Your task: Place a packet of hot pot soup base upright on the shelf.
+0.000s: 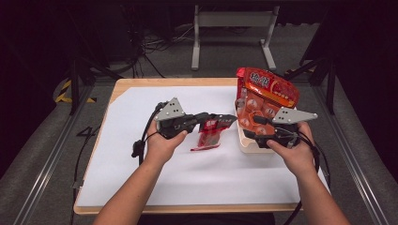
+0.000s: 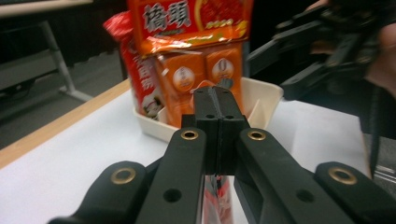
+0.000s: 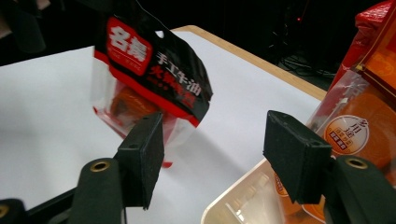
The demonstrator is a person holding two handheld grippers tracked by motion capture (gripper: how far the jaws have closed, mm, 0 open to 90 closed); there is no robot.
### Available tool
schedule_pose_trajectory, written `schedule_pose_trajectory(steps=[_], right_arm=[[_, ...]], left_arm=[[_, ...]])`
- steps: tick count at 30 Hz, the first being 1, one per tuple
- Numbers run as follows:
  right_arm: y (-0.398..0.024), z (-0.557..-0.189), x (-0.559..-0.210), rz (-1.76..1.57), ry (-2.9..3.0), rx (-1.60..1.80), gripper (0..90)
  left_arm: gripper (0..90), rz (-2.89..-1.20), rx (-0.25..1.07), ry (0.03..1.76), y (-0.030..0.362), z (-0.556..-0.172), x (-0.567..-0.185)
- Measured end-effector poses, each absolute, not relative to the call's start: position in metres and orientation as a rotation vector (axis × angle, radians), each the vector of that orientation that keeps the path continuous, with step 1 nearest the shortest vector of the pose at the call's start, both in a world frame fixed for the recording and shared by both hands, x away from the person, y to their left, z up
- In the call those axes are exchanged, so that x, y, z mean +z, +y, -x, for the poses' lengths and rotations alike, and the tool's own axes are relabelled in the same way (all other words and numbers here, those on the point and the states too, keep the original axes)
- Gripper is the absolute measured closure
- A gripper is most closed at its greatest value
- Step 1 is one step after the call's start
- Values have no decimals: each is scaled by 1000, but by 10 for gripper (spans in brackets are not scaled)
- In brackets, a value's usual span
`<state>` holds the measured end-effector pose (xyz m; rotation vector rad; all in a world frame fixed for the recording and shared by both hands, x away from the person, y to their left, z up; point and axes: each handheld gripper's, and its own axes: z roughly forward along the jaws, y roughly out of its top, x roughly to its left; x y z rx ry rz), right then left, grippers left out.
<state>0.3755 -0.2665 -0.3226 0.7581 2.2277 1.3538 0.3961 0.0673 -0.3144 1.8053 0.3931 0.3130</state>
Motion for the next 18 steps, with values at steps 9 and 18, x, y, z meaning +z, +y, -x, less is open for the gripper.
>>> schedule_pose_trajectory(steps=[9, 18], right_arm=[[-266, -382, -320, -672, 2249, 1410, 542], [-262, -386, -312, -550, 2282, 1444, 895]], left_arm=[[900, -1765, 301, 335, 58, -384, -300], [900, -1724, 294, 312, 55, -382, -296]])
